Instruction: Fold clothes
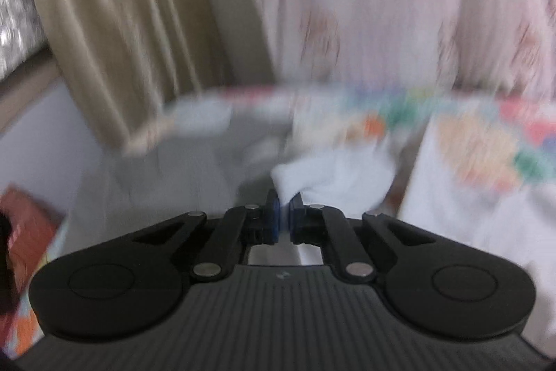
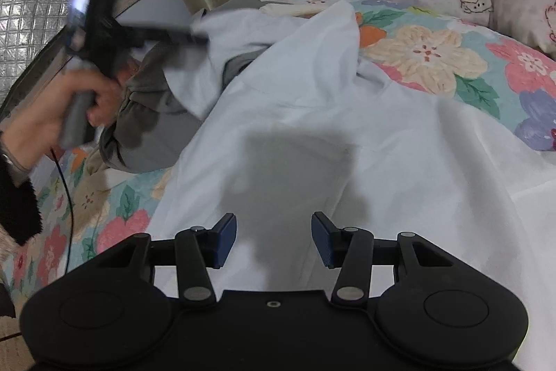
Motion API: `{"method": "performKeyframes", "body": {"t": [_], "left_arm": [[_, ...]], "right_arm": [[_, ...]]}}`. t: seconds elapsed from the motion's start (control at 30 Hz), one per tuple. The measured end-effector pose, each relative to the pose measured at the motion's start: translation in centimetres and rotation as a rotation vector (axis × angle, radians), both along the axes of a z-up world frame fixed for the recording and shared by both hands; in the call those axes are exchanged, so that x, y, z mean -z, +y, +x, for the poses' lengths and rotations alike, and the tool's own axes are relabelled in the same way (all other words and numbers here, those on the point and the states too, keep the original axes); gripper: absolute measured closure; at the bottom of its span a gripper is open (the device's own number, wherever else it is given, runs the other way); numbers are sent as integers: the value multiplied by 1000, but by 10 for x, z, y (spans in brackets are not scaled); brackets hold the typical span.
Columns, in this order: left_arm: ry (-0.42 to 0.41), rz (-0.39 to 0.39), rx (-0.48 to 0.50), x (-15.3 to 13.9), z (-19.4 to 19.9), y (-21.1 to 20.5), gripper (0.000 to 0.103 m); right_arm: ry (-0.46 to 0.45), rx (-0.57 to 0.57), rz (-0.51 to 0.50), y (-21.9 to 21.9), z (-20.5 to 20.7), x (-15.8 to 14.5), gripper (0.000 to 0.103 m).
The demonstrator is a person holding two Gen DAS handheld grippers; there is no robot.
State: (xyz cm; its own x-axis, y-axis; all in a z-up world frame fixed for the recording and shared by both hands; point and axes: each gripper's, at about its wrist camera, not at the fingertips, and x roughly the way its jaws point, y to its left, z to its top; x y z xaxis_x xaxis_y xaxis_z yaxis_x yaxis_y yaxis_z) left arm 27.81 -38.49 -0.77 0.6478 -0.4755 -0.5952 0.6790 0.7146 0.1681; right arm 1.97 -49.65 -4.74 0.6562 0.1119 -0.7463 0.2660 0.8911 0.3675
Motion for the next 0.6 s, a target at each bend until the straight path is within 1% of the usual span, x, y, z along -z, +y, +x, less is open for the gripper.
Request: {"method": "performKeyframes", "body": {"t": [0.13,0.2,0.27,0.33,0.47,0.5,0.53,0.57,0.6], "left_arm": [[-107,-165,105,-56,-42,4,98],[-138,-266,182,-85,-74,10,98],[-168,-339,279,-108,-112,19,98],[-192,-393,405,-123,-154,32,98],[-255,-449,747,-106,-247,88,98],[-232,-422,785,-94,-263,101,98],[-192,-377,789,-75,-274,110,98],[-148,-330,785,-55,-285,119,98],[-89,-275,750,-33,-290,123,98]], "right_arm": [[-3,27,39,-6,-7,9,49],[-5,46,57,-9,-11,15,49],[-5,62,71,-11,-15,22,49],[-8,79,78,-13,-19,28,49],[-26,150,92,-26,-34,37,49],[-35,177,99,-31,-42,39,49],[-45,205,106,-36,-49,40,49],[-53,232,119,-42,-58,41,49],[-60,260,135,-48,-68,43,49]]}}
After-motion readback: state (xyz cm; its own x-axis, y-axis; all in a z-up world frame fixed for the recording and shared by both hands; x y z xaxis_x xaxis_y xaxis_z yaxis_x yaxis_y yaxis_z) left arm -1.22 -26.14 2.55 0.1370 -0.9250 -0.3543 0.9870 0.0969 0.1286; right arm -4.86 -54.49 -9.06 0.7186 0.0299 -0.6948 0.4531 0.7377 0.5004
